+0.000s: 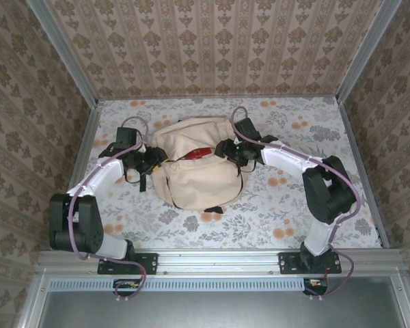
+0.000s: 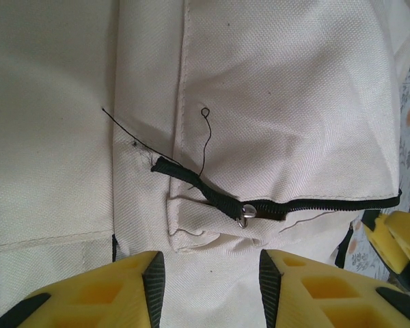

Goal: Pack the student bag

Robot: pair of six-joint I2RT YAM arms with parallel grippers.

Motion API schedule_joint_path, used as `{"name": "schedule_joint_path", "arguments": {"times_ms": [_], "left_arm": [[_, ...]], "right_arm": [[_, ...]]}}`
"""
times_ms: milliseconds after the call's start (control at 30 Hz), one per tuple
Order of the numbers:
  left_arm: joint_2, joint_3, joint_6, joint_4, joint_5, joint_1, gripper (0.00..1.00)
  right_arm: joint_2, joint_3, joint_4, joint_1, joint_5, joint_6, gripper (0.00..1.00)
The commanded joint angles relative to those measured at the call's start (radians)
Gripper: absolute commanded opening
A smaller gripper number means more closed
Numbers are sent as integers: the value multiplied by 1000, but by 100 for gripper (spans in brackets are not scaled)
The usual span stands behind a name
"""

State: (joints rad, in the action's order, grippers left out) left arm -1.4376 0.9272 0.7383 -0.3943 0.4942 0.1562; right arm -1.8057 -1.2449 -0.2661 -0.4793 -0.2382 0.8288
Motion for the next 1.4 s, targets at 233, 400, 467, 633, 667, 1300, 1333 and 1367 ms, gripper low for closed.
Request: {"name": "schedule_joint_path", "arguments": {"times_ms": [233, 400, 467, 633, 667, 1300, 1333, 1367], "left_arm": [[-16, -13, 4, -5, -6, -4, 43], [-14, -14, -1, -11, -6, -5, 43], [-18, -13, -2, -11, -6, -5, 43], [-15, -16, 0, -14, -11, -4, 43], [-15, -16, 0, -15, -11, -5, 43], [19, -71, -15, -11, -20, 17, 40], [18, -78, -16, -1, -15, 25, 40], [16, -85, -13, 8, -12, 34, 40]], "right_arm": [[-42, -46, -74, 18, 27, -1, 60], [-30, -29, -79, 19, 76, 16, 61], [-47, -34, -58, 19, 45, 22, 58], [-72, -35, 46, 20, -40, 25, 44], [-71, -34, 57, 19, -46, 18, 39], [321, 315, 72, 107, 16, -12, 0], [341, 339, 61, 116, 29, -11, 0], [356, 355, 46, 126, 40, -11, 0]]}}
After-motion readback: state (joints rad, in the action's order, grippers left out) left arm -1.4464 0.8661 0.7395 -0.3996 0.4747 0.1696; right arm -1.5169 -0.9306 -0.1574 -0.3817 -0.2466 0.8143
